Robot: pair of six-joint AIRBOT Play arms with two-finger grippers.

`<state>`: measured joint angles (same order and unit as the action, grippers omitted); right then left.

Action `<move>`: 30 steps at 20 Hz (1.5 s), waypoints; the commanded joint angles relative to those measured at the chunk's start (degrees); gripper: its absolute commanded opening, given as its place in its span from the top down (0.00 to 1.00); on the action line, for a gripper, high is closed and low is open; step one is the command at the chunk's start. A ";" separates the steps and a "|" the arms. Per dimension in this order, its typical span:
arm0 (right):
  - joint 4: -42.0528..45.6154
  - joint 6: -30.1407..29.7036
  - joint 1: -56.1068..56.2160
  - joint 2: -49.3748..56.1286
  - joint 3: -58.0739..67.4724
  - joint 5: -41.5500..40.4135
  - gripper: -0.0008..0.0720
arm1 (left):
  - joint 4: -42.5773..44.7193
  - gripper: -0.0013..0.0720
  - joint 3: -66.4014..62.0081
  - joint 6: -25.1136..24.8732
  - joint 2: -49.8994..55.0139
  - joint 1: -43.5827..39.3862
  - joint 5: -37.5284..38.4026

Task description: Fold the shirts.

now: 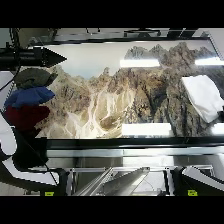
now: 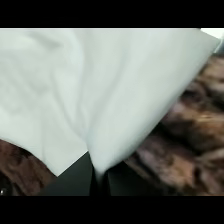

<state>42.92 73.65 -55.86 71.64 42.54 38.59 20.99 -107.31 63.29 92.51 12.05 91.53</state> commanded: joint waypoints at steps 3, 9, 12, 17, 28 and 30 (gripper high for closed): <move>-0.68 -2.34 -5.22 -2.95 -8.83 -3.13 0.97 | -0.02 0.98 0.02 -0.35 0.00 0.00 -0.02; 2.47 -6.10 -5.33 -7.76 -7.32 8.04 0.08 | -0.04 0.98 0.02 -0.31 0.00 -0.02 -0.02; 12.94 2.25 -6.29 -12.98 -0.63 20.06 0.40 | -0.02 0.98 0.00 -0.22 -0.04 0.04 0.00; 9.62 8.85 -3.93 -22.75 11.80 32.59 0.51 | 2.32 0.98 -3.23 2.19 -0.07 2.23 0.42; 2.67 15.43 35.71 -41.81 2.71 32.65 0.96 | 2.40 0.98 31.19 -3.43 -23.71 3.72 -0.31; 5.81 19.04 43.15 -45.64 -3.04 30.34 0.96 | 2.60 0.98 43.69 -4.66 -30.62 3.41 -1.38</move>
<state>46.11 88.16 -23.27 31.20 45.74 71.59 23.35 -78.78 60.77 70.48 15.64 91.77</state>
